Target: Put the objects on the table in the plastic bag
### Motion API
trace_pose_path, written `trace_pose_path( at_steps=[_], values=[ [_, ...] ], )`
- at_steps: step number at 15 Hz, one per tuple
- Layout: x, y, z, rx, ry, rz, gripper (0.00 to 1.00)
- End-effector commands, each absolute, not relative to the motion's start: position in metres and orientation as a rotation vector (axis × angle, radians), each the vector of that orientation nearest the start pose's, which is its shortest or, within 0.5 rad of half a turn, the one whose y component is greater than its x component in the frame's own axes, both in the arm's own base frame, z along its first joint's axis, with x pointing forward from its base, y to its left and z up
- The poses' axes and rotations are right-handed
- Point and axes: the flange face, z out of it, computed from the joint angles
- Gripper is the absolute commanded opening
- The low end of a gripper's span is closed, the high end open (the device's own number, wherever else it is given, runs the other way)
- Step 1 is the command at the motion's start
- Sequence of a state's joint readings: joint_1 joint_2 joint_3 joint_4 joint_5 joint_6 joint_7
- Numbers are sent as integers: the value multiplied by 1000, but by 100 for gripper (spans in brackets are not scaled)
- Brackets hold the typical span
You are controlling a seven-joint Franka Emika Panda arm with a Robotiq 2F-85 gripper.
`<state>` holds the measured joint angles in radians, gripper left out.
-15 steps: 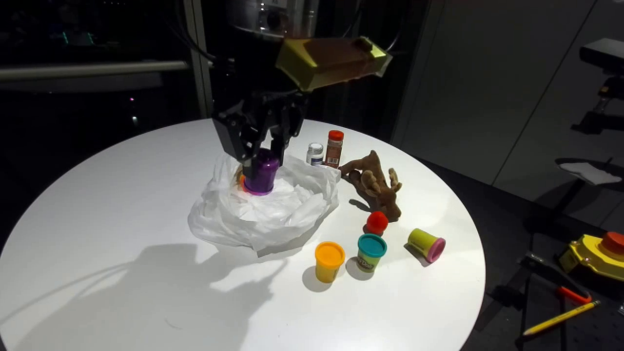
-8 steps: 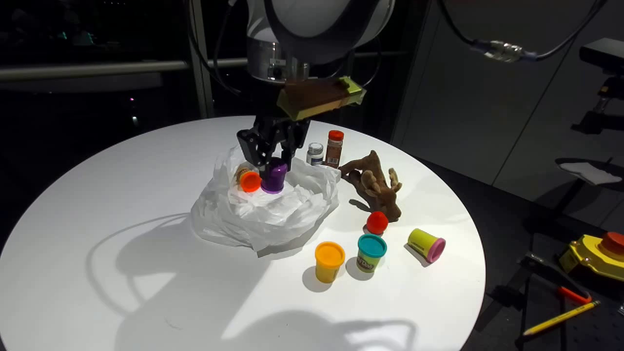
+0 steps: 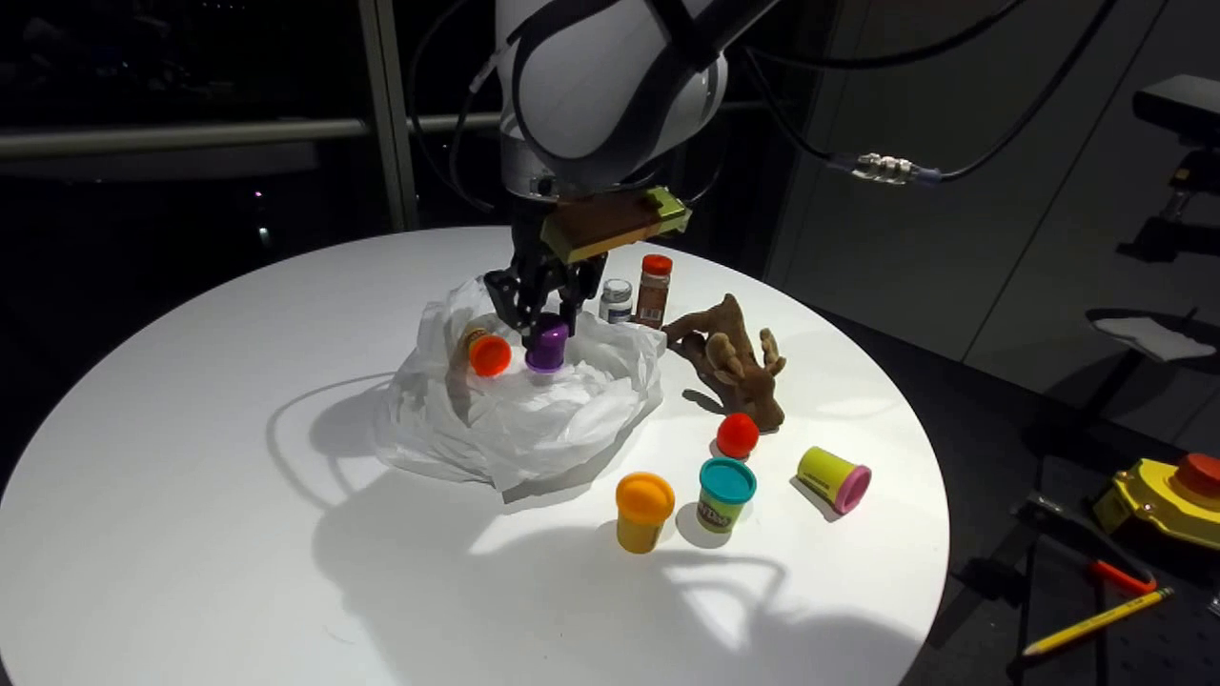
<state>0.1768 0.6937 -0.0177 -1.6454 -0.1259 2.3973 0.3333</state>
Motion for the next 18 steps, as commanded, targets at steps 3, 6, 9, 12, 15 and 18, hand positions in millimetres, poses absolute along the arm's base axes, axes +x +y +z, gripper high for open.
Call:
trace_pose_path(
  at_steps=[3,6,9,12,15,18],
  values=[
    [716,96,206,-3217,204,-145,26],
    [722,92,196,-3220,215,-118,26],
    [725,91,194,-3225,230,-115,77],
    [716,104,223,-3213,214,-175,99],
    [686,134,258,-3198,151,-250,100],
    [645,168,277,-3183,69,-215,100]
  ],
)
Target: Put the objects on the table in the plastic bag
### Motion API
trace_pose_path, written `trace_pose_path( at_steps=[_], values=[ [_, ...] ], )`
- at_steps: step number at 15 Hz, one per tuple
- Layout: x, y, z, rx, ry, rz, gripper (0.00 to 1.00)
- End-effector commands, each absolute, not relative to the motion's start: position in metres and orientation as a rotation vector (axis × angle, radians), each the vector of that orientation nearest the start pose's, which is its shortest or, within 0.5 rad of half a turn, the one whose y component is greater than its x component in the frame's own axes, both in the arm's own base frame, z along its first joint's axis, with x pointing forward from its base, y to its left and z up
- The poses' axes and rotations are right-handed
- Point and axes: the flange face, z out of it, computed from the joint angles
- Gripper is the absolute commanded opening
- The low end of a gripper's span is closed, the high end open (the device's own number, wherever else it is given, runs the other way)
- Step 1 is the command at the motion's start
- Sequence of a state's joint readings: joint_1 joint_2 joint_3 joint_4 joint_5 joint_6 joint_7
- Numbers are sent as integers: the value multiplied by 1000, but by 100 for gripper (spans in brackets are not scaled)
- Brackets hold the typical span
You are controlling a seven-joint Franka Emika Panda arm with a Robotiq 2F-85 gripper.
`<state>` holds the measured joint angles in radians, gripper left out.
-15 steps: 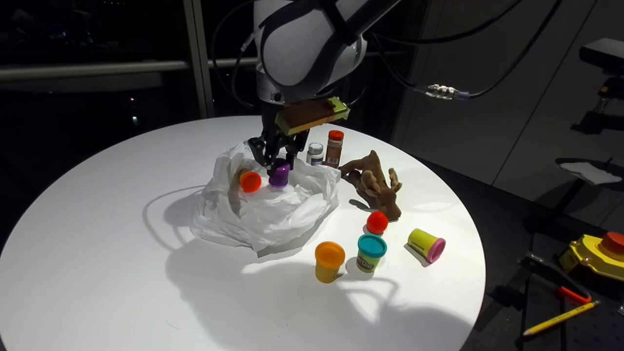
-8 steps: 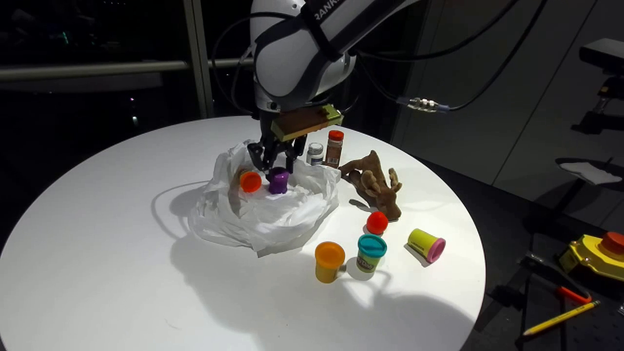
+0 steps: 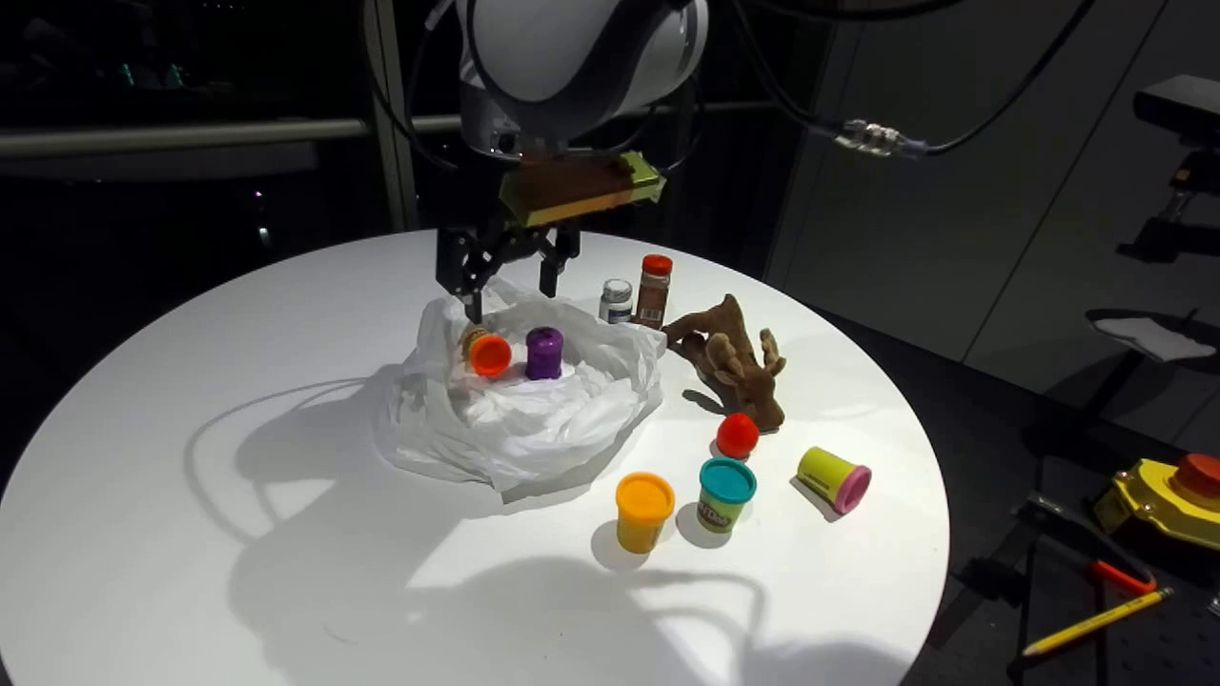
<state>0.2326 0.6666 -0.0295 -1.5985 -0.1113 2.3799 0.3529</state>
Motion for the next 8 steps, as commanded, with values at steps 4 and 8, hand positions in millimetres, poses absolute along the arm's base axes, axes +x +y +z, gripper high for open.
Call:
trace_pose_path(
  at_steps=[4,8],
  values=[
    [578,193,271,-3188,-7,-76,100],
    [531,200,237,-3185,-137,69,100]
  ],
)
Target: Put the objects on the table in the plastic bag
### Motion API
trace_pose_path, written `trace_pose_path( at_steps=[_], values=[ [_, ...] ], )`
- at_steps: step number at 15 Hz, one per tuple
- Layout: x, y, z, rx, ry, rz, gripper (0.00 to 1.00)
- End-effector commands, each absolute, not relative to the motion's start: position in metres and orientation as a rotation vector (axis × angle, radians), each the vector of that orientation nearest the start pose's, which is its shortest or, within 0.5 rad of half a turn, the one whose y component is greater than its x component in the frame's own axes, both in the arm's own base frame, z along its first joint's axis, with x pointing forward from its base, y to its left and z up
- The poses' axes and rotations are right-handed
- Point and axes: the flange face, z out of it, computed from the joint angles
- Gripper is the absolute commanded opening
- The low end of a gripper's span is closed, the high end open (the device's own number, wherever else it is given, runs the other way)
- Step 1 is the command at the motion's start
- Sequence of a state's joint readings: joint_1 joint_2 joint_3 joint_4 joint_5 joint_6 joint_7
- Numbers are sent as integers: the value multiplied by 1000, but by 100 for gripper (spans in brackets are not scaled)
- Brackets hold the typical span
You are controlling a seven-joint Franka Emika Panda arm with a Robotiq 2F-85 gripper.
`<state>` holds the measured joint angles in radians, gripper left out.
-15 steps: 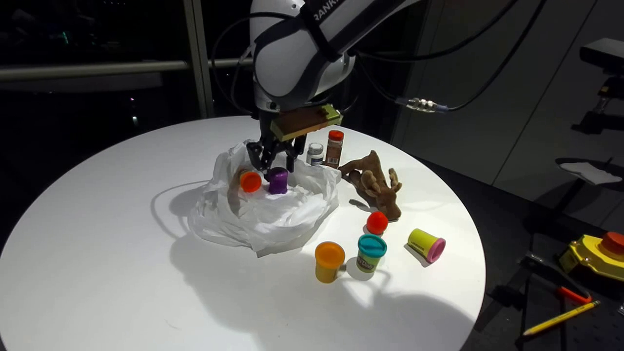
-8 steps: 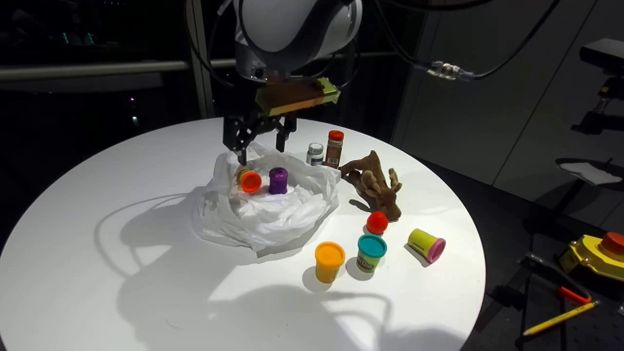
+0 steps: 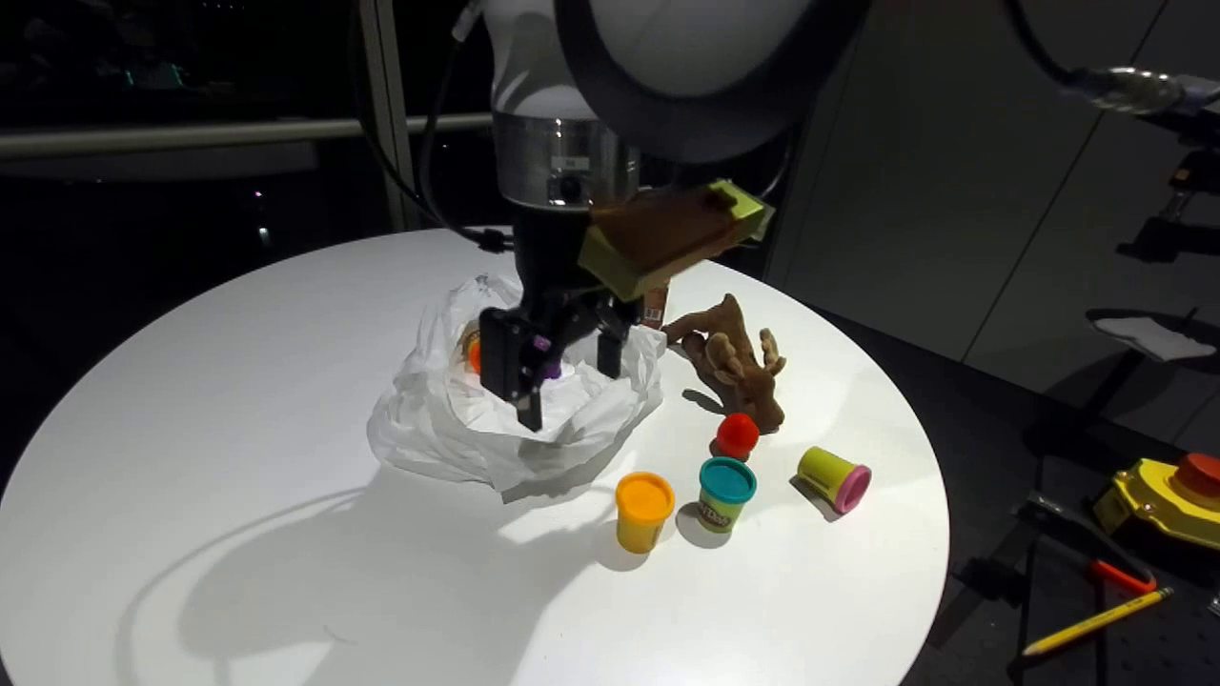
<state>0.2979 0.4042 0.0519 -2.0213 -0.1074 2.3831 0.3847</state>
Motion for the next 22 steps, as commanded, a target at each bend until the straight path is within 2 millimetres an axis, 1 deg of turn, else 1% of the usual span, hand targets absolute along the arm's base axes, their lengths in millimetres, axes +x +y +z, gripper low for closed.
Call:
trace_pose_path(
  at_steps=[1,3,5,7,12,17,18,19,22],
  values=[
    [525,202,227,-3177,-201,82,100],
    [517,203,211,-3174,-297,89,100],
    [510,205,201,-3168,-379,92,100],
    [508,202,193,-3191,-433,104,100],
    [506,198,184,-3204,-510,131,100],
    [510,194,173,-3187,-532,173,100],
    [511,192,172,-3185,-532,174,84],
    [511,191,171,-3181,-535,177,74],
    [513,189,172,-3168,-550,170,51]
  ],
)
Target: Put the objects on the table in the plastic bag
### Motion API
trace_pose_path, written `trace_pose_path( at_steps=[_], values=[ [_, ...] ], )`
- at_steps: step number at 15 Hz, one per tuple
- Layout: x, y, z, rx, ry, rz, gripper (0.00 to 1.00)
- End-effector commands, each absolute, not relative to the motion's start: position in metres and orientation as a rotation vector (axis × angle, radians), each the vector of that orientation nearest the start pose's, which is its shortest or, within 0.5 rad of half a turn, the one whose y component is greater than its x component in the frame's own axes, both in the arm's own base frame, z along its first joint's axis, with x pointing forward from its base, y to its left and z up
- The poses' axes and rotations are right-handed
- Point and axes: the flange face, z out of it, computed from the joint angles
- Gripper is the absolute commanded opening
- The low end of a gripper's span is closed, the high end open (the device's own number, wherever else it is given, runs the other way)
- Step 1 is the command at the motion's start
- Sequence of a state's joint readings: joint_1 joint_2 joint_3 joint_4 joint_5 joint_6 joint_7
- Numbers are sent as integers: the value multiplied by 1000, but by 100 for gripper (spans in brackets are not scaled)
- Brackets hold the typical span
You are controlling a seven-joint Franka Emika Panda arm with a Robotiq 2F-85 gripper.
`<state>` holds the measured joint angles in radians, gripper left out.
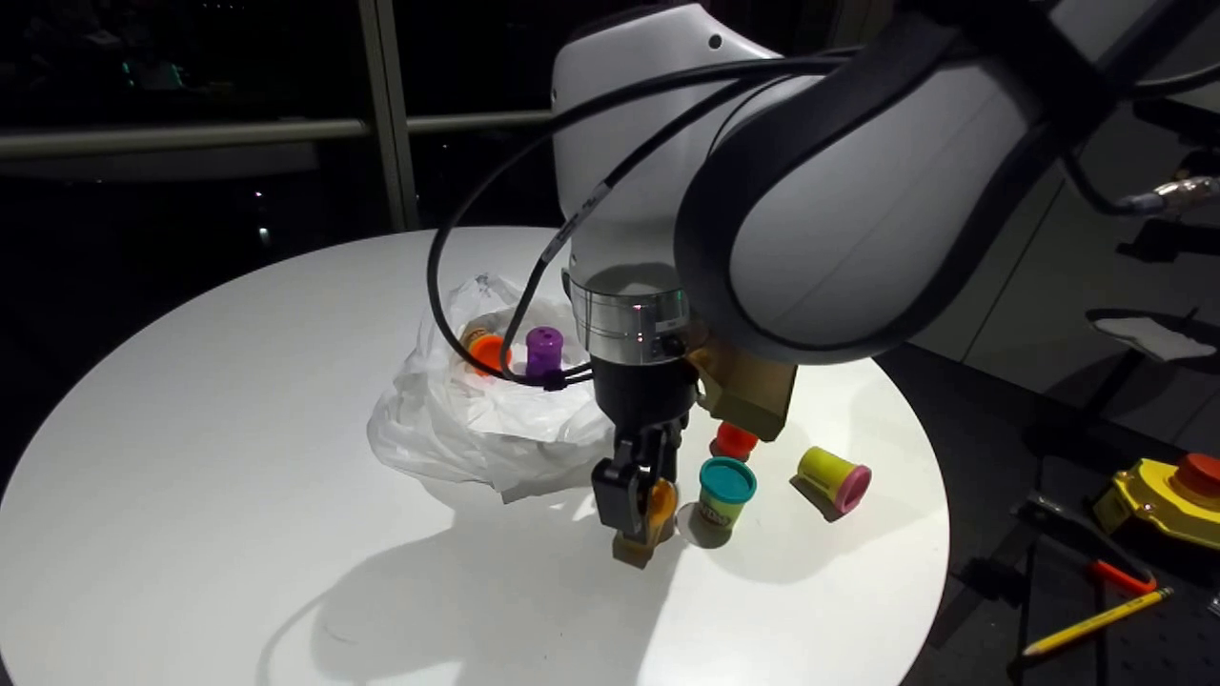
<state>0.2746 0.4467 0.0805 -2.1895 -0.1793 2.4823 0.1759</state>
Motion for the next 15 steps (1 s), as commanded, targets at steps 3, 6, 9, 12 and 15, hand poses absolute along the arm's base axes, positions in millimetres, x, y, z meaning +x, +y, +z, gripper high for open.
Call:
trace_pose_path(
  at_steps=[3,6,9,12,15],
  values=[
    [506,194,185,-3161,-559,175,29],
    [495,206,220,-3177,-544,148,28],
    [498,218,273,-3205,-509,32,28],
    [522,215,320,-3250,-429,-129,28],
    [552,204,329,-3253,-381,-206,28]
  ],
)
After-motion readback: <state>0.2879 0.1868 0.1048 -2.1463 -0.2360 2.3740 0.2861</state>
